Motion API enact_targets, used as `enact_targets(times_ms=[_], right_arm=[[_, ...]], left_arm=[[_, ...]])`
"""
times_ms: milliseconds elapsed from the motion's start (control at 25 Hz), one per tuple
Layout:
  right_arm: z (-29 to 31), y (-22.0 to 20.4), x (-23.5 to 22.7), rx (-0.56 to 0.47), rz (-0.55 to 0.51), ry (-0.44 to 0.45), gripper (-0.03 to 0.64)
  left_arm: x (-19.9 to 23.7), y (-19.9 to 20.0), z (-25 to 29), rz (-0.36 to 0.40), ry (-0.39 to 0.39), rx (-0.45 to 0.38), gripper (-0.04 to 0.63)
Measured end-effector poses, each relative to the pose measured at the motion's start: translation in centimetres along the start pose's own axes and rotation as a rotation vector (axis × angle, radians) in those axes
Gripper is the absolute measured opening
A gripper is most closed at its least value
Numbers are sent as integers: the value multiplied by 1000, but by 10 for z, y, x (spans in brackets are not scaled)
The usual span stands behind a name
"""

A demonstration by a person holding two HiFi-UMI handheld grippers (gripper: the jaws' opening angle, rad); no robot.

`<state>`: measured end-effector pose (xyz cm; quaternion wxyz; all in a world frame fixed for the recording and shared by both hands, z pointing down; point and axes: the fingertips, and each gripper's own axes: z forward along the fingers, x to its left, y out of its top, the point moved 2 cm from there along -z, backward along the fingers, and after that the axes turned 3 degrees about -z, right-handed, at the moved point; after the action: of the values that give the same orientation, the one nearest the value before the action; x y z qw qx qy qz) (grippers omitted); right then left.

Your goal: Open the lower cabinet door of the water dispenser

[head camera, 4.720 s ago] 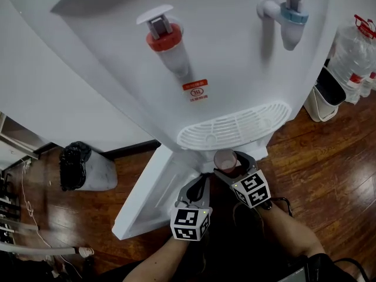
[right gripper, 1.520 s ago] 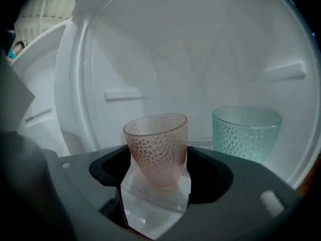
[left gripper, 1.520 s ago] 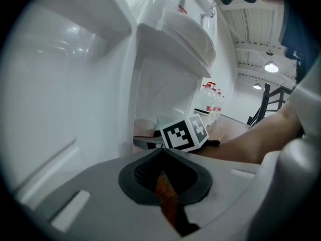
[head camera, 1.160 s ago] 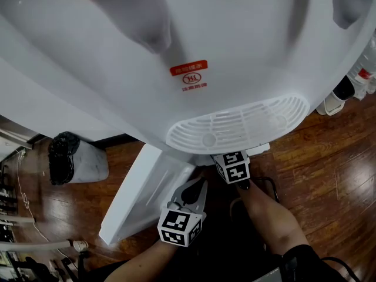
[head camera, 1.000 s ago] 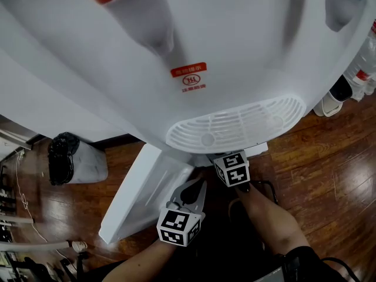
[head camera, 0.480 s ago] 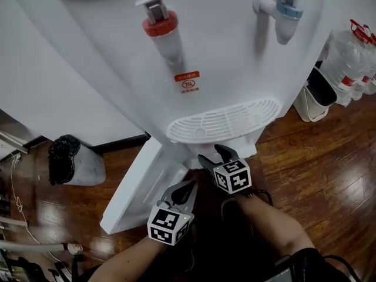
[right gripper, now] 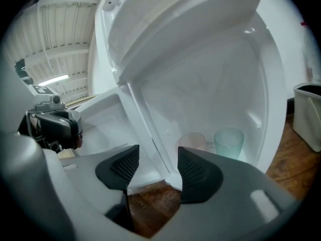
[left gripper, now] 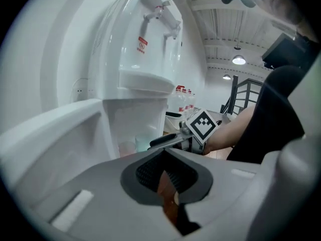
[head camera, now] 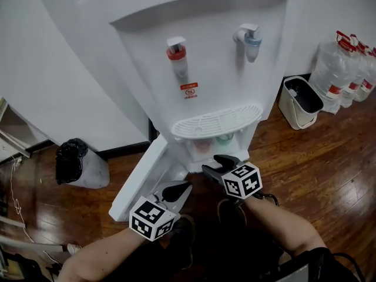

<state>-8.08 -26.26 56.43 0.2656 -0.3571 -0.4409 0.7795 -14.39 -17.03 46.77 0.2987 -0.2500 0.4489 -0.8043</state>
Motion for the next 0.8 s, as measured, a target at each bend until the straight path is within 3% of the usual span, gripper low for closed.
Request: enact_targets(times_ms=[400, 520, 640, 800], right_arm=[[-68, 68, 61, -34, -115, 90, 162], [-95, 102, 82, -83, -138, 129, 78], [-119, 134, 98, -126, -166, 149, 59], [-141, 169, 117, -149, -188, 176, 11]], left_arm=[[-44, 77, -46, 31, -27, -120, 5], [-51, 111, -74, 94, 10, -204, 9], [-55, 139, -97, 142, 58, -263, 9], [-50, 175, -123, -1, 154, -368, 18]])
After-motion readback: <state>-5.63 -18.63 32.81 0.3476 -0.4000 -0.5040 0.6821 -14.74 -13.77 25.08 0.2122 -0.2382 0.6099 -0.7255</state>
